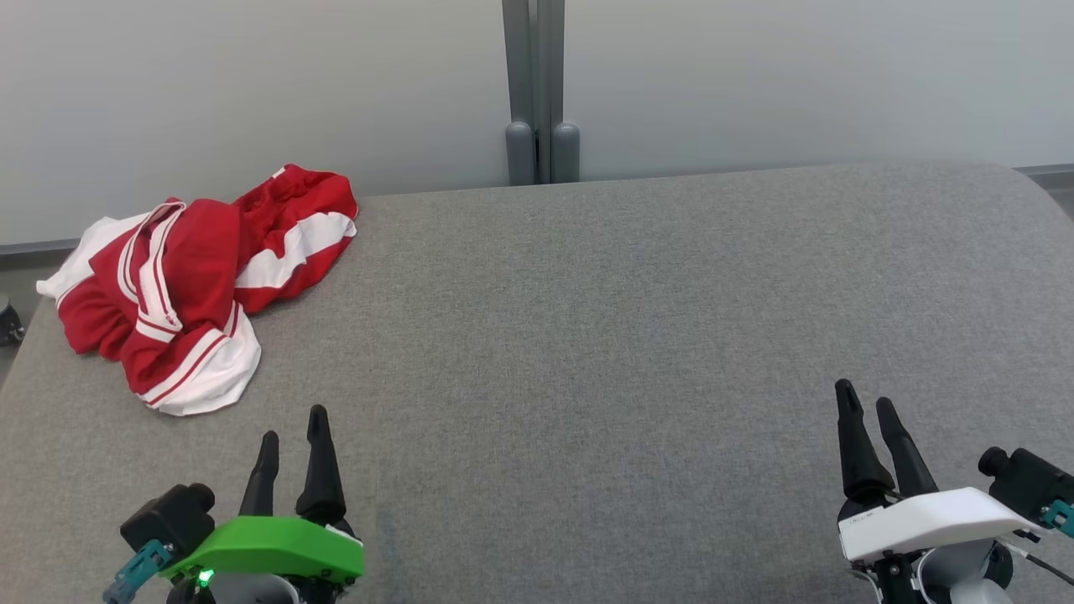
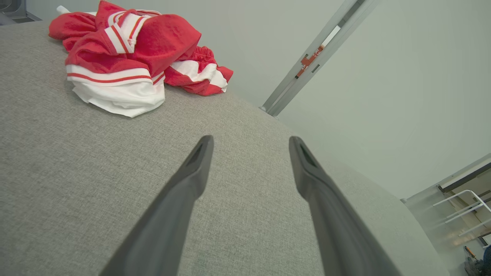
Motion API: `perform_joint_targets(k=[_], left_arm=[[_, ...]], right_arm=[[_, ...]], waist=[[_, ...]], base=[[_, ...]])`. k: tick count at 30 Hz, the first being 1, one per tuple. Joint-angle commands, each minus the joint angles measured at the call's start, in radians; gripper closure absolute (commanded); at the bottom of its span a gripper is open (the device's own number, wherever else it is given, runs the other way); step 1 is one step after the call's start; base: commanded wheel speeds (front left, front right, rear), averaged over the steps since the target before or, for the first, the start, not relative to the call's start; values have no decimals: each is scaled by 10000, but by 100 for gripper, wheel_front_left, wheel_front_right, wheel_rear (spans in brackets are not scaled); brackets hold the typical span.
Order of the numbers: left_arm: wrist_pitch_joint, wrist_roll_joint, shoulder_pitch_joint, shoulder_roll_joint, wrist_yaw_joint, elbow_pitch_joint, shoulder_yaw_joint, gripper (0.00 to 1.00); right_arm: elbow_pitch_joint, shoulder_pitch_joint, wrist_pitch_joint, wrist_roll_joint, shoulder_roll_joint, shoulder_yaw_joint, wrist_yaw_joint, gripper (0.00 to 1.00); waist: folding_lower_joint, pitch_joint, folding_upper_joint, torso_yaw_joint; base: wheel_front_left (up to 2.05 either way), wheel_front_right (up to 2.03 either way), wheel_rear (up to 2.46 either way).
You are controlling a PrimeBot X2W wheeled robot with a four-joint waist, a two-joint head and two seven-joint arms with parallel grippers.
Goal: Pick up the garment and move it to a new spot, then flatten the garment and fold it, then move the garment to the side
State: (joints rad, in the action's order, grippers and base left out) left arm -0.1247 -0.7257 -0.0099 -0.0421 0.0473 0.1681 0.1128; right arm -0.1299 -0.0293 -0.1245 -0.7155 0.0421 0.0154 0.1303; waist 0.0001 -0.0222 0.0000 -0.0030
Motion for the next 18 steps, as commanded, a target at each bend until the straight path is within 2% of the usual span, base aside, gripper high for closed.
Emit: perform_joint_targets(k=[1,18], left_arm=[[-128,494,25,-72,85,-102,82,0],[-585,2450,140,-89,328,369,426,0]], right_arm=[[179,-3,-134,527,58,-39,4,0],[34,42,-588,2784,75,-195,4,0]], waist=[[0,-5,0,7],[0,-30,0,4]], base=[[0,0,0],[0,0,0]])
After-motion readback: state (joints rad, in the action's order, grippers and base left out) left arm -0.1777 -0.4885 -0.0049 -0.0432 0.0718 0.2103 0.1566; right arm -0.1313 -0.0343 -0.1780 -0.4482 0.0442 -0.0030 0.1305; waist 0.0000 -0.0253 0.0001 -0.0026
